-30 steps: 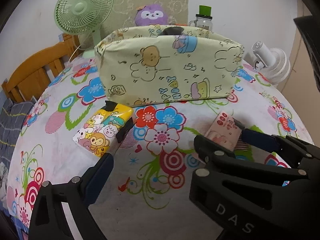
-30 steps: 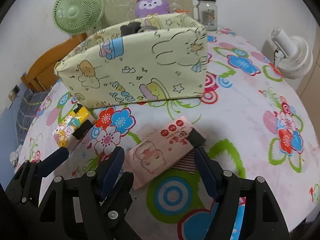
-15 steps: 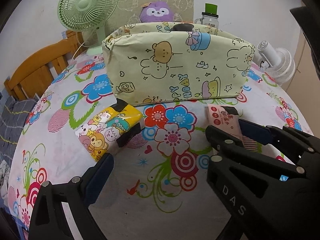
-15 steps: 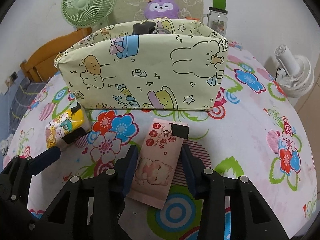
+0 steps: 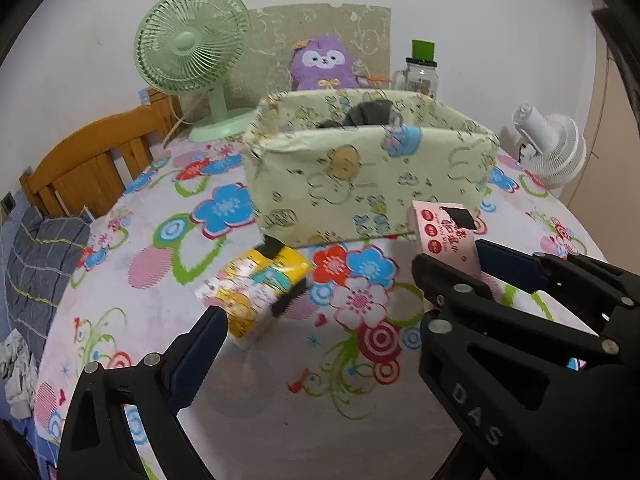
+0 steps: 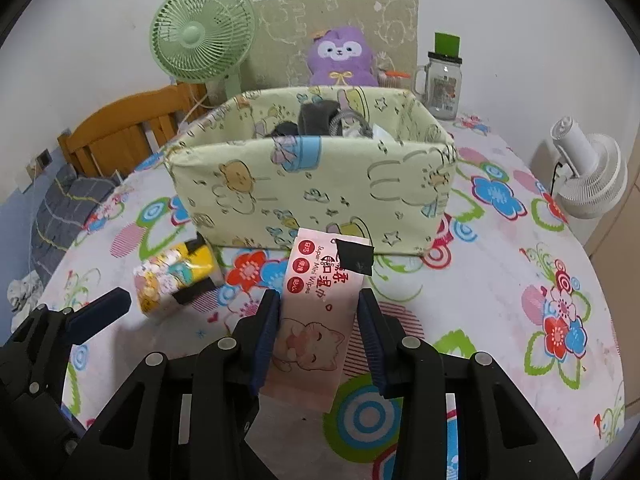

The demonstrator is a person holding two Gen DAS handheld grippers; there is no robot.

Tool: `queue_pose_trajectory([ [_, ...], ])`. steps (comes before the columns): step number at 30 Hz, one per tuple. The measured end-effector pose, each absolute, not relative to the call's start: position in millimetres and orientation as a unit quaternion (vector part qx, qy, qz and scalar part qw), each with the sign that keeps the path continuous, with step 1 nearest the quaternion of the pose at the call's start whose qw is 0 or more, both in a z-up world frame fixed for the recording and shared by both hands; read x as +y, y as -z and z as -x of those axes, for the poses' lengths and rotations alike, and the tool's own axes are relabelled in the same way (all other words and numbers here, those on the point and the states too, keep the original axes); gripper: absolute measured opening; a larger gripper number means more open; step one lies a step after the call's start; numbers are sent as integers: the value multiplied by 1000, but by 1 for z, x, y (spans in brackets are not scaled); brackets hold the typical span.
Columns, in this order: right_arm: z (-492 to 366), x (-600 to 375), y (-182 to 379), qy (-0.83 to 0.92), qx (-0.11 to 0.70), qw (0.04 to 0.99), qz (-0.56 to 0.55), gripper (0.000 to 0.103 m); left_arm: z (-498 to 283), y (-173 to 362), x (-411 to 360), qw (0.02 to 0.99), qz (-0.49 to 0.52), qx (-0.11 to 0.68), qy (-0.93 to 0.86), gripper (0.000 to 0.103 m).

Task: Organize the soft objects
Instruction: 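Grasp the pink packet with the right gripper while the left approaches the yellow packet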

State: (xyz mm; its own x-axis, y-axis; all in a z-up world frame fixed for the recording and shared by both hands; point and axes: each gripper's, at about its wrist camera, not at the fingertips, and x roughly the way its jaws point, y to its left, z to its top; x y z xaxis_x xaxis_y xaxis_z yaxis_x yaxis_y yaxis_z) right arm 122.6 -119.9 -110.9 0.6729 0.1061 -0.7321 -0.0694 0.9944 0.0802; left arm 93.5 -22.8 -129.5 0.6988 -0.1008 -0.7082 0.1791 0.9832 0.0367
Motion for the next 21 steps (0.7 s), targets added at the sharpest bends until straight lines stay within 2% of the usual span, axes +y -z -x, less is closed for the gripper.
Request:
queue_pose_trajectory([
  [10, -132, -102, 104, -56, 398, 916, -19, 42, -114, 129, -4, 924, -61, 373, 59, 98],
  [21, -152, -91, 121, -62, 421, 905, -11, 42, -139, 149, 6, 912, -65, 400, 58, 98],
])
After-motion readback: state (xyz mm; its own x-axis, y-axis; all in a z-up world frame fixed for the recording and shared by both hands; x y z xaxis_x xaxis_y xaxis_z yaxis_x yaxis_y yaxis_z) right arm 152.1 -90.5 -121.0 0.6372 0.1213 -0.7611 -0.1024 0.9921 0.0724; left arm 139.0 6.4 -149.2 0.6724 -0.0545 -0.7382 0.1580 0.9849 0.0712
